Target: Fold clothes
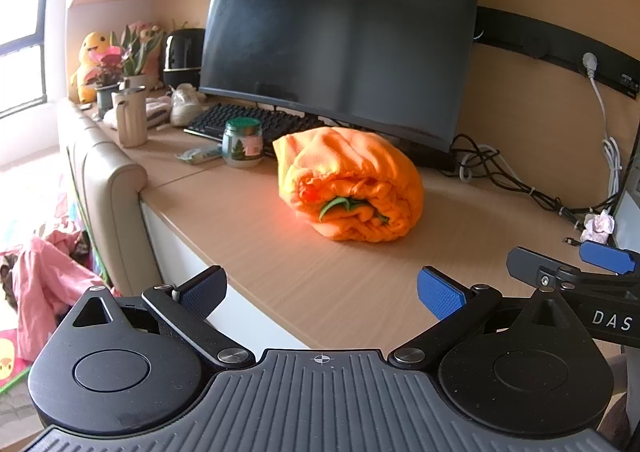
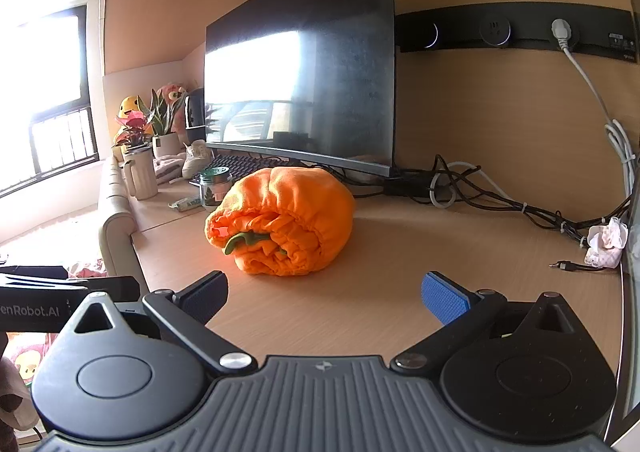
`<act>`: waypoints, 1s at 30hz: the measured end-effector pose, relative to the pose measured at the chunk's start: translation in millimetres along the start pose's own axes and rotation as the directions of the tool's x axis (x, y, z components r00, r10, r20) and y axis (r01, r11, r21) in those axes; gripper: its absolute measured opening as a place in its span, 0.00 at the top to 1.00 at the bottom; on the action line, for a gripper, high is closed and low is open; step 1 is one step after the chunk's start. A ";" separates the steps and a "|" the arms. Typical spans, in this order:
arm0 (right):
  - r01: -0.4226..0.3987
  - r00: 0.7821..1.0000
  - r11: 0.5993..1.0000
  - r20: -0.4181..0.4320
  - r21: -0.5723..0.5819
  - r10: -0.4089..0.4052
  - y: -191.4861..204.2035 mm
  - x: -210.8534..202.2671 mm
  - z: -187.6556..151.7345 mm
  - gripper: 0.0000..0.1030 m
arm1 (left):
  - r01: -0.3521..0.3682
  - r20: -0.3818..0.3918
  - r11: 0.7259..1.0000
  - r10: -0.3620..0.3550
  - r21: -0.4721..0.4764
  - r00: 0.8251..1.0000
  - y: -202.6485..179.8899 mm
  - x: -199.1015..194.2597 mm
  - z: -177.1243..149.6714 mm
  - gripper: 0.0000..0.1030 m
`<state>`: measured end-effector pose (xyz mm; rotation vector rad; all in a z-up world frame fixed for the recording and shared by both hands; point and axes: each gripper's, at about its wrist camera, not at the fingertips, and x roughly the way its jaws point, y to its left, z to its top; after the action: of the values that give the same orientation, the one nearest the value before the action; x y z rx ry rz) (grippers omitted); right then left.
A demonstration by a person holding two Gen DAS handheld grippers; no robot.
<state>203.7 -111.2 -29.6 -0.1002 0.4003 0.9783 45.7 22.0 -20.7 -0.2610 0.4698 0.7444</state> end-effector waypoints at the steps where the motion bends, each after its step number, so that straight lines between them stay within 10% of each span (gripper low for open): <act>1: 0.000 1.000 1.000 -0.001 0.000 0.000 -0.2 0.0 0.0 0.00 | 0.000 0.000 1.000 0.000 -0.001 1.000 -0.1 0.1 0.2 0.00; 30: 0.005 1.000 1.000 -0.004 0.018 -0.005 -11.5 4.0 -1.2 0.00 | -0.018 -0.006 1.000 0.018 0.001 1.000 -7.0 5.8 1.0 0.00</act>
<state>214.8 -114.8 -33.3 -0.0868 0.4122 0.9693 54.7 20.9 -22.3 -0.2584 0.4784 0.7607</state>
